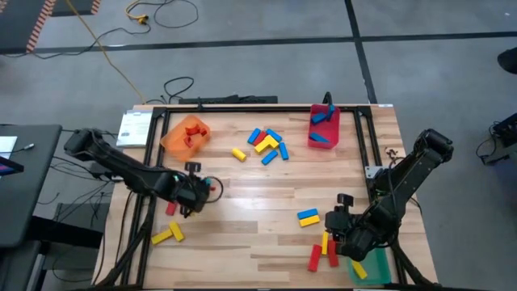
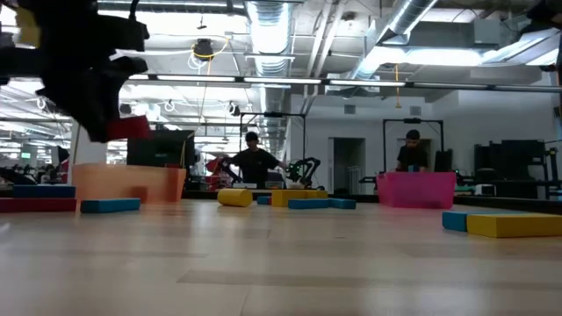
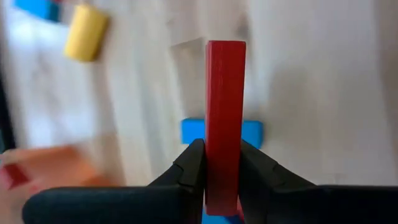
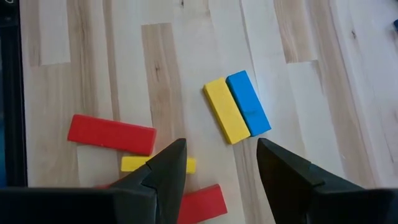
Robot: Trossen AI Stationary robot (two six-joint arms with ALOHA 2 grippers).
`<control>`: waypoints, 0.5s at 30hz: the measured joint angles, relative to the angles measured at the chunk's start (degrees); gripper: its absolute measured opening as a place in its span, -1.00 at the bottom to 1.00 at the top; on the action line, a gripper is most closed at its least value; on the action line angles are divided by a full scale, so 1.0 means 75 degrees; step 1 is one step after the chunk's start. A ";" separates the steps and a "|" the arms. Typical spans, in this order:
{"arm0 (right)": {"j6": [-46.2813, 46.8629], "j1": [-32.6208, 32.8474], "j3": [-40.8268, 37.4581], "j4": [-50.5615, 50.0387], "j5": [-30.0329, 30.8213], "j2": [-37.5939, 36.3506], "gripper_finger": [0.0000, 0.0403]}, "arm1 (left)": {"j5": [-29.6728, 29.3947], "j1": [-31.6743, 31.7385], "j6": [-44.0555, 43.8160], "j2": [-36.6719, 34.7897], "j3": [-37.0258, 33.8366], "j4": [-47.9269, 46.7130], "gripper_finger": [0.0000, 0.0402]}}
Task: Sort blocks
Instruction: Put the red block into the orange bin
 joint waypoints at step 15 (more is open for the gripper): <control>-0.0274 -0.0007 0.0000 -0.0003 0.0117 0.0000 0.04 | -0.0922 0.1477 -0.0291 -0.1691 0.0000 -0.0589 -0.72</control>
